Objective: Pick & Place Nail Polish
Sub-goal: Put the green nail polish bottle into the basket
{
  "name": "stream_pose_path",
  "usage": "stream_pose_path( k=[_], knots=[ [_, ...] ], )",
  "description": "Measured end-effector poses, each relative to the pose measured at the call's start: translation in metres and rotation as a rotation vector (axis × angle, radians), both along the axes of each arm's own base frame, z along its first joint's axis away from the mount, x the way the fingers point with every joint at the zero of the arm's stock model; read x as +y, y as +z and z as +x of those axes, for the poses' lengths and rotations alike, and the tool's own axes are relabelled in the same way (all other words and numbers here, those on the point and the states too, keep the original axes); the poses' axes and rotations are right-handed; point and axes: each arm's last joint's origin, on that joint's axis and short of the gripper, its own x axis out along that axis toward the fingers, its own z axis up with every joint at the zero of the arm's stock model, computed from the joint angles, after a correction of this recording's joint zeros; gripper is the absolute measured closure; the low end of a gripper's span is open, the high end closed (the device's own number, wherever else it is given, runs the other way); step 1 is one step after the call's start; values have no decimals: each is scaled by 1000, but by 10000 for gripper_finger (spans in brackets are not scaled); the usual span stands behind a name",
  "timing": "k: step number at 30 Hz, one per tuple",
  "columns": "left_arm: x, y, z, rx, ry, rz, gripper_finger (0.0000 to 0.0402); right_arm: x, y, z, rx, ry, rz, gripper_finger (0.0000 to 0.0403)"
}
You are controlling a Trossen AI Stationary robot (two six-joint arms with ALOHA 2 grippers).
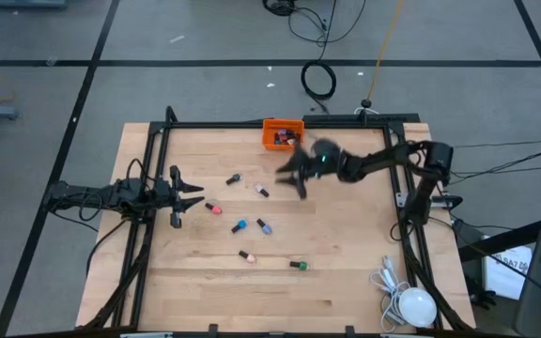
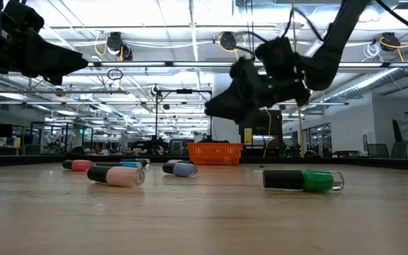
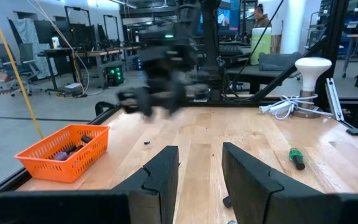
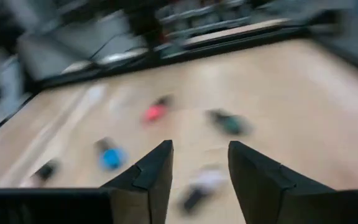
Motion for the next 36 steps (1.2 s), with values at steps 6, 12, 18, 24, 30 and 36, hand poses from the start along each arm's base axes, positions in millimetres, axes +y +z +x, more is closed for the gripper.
stream_pose_path(
  k=[6,12,18,24,30,36],
  knots=[
    [0,0,0,0,0,0,277,96,-8,18,58,213,-146,199],
    [0,0,0,0,1,0,277,172,-27,4,415,215,-275,138],
    [0,0,0,1,0,1,277,226,-28,-13,645,177,-310,122],
    [0,0,0,0,0,1,277,246,-16,-23,643,144,-277,132],
    [0,0,0,0,0,1,277,252,9,-35,616,128,-150,135],
    [0,0,0,2,0,1,277,267,15,-43,644,147,30,135]
  ],
)
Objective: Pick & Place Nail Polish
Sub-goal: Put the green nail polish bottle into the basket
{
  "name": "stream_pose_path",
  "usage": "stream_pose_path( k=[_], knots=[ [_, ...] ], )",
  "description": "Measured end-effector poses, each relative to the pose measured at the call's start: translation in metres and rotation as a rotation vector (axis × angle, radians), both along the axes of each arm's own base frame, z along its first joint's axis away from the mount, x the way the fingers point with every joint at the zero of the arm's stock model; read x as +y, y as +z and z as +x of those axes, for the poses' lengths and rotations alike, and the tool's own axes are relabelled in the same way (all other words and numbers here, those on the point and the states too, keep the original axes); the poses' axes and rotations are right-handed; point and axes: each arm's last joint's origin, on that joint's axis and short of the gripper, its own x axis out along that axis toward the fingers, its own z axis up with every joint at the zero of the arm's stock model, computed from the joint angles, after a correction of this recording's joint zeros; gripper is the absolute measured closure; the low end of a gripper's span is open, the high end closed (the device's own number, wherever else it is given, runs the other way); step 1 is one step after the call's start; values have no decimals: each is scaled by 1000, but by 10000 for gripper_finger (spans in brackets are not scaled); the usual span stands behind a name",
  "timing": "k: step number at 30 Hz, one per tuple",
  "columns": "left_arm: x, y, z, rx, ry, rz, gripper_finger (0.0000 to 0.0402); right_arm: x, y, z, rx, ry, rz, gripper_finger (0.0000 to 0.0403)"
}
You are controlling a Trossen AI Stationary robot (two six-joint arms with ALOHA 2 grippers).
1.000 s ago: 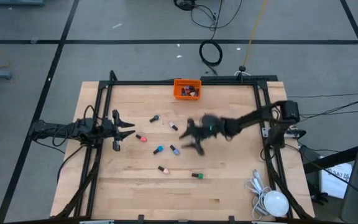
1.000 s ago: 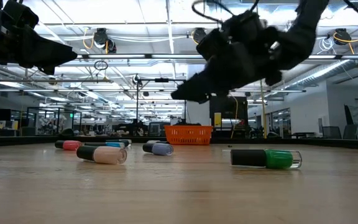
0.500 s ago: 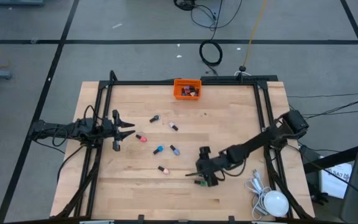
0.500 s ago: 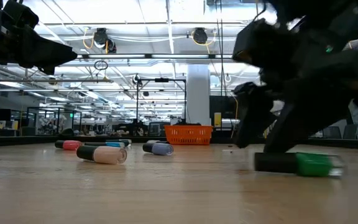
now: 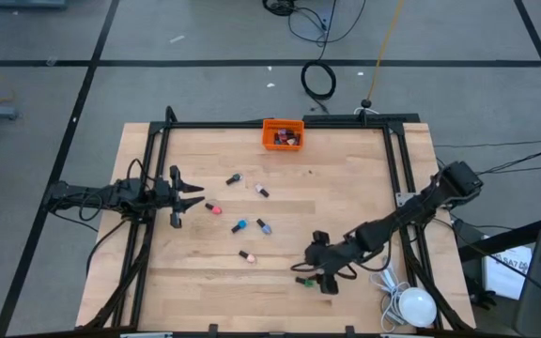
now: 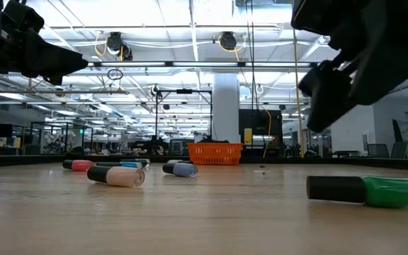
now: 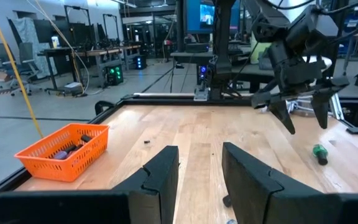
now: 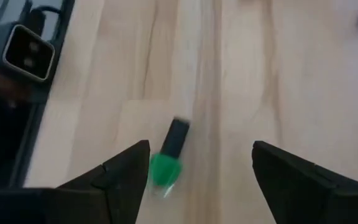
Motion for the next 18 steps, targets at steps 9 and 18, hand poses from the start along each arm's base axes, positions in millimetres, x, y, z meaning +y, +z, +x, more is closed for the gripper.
stream_pose_path(
  k=[9,18],
  knots=[
    [0,0,0,-2,0,-2,277,11,-12,14,55,48,31,135],
    [0,0,0,-2,0,-1,277,12,-28,15,123,85,-4,135]
  ],
)
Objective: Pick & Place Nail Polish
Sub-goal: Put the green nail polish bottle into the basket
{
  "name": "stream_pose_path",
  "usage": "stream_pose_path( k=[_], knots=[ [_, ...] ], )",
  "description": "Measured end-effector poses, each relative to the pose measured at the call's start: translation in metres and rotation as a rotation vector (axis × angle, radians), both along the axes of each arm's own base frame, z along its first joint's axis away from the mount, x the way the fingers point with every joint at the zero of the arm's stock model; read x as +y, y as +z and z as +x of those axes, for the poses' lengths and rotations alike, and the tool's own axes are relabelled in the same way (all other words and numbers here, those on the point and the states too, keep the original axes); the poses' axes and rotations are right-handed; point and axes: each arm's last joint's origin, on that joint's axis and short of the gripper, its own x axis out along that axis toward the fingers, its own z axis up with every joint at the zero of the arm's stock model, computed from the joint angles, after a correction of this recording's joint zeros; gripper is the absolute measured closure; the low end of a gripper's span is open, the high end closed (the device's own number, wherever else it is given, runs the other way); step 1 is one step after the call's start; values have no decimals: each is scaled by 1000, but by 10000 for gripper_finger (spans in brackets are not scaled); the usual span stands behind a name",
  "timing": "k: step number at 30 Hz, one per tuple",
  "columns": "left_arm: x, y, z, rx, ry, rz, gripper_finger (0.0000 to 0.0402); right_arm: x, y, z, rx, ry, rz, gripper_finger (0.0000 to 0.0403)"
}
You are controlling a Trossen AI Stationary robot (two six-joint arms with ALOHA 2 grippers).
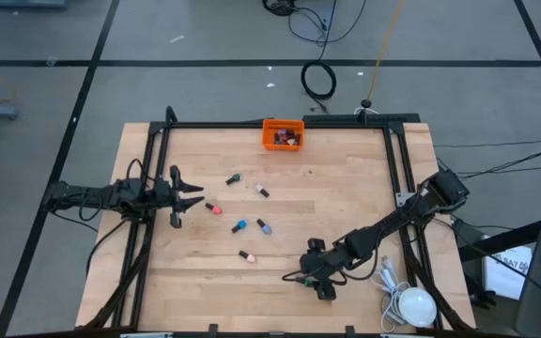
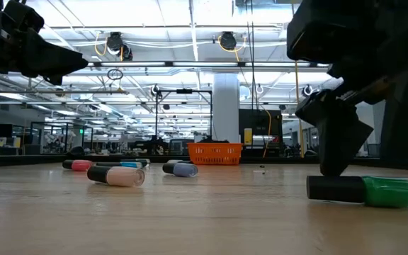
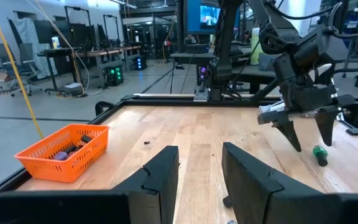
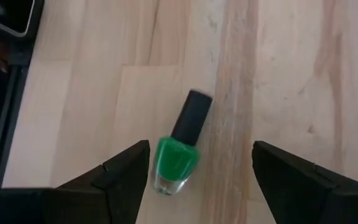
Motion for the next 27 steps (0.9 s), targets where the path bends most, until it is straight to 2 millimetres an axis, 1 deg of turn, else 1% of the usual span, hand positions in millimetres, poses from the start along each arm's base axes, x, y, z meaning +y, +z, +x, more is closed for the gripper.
stream_pose_path(
  k=[15,19,23,25,27],
  knots=[
    [0,0,0,0,0,0,277,-2,-3,-4,53,-2,-23,135],
    [0,0,0,0,0,1,277,3,-2,-5,34,9,-15,135],
    [0,0,0,0,0,-1,277,9,-13,-2,51,10,18,136],
    [0,0,0,0,0,1,277,11,-16,1,47,24,46,136],
    [0,0,0,0,0,0,277,11,-17,2,42,32,32,136]
  ],
)
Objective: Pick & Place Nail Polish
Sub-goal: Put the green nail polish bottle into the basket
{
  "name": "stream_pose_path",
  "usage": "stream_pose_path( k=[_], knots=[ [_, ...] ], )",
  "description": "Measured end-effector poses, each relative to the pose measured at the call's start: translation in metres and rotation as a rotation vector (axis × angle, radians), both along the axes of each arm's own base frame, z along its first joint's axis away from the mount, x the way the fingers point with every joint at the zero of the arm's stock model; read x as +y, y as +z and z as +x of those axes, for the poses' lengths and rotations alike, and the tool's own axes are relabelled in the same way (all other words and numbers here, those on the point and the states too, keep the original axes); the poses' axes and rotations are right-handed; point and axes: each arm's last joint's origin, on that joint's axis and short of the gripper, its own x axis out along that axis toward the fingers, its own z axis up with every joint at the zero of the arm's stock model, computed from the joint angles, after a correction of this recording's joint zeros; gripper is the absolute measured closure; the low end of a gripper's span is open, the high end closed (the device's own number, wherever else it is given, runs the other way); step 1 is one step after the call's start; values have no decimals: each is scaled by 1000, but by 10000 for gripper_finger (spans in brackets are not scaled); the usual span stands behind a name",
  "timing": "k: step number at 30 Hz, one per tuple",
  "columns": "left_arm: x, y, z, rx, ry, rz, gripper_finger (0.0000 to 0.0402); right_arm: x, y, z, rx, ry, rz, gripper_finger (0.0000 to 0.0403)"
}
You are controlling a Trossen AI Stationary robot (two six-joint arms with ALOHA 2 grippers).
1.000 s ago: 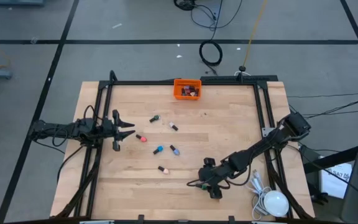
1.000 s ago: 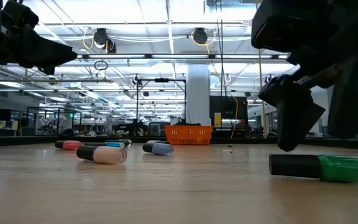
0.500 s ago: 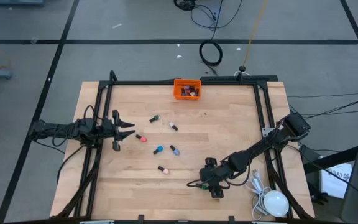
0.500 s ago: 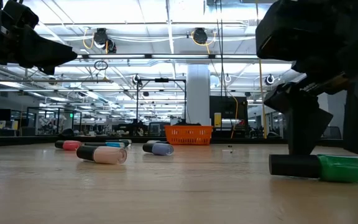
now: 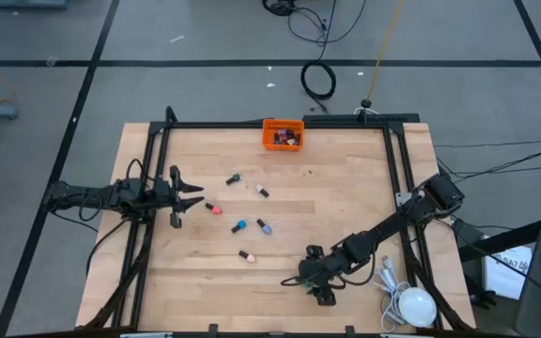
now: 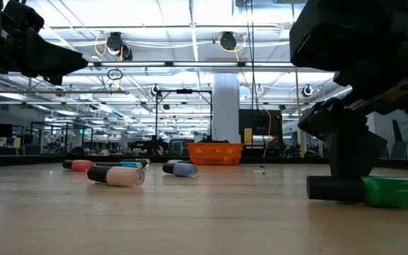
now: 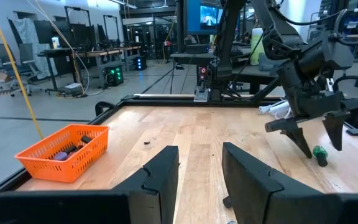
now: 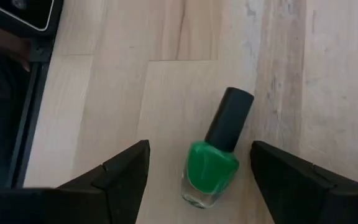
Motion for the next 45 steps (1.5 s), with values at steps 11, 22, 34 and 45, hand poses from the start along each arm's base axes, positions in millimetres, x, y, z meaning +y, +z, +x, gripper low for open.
stream_pose_path(
  k=[11,22,34,45],
  knots=[
    [0,0,0,0,0,0,277,-17,-3,7,-43,59,-119,171],
    [0,0,0,0,0,1,277,-51,-9,8,23,83,-352,184],
    [0,0,0,0,0,1,277,-69,-10,14,23,155,-384,191],
    [0,0,0,0,0,0,277,-74,-10,16,21,190,-376,250]
  ],
)
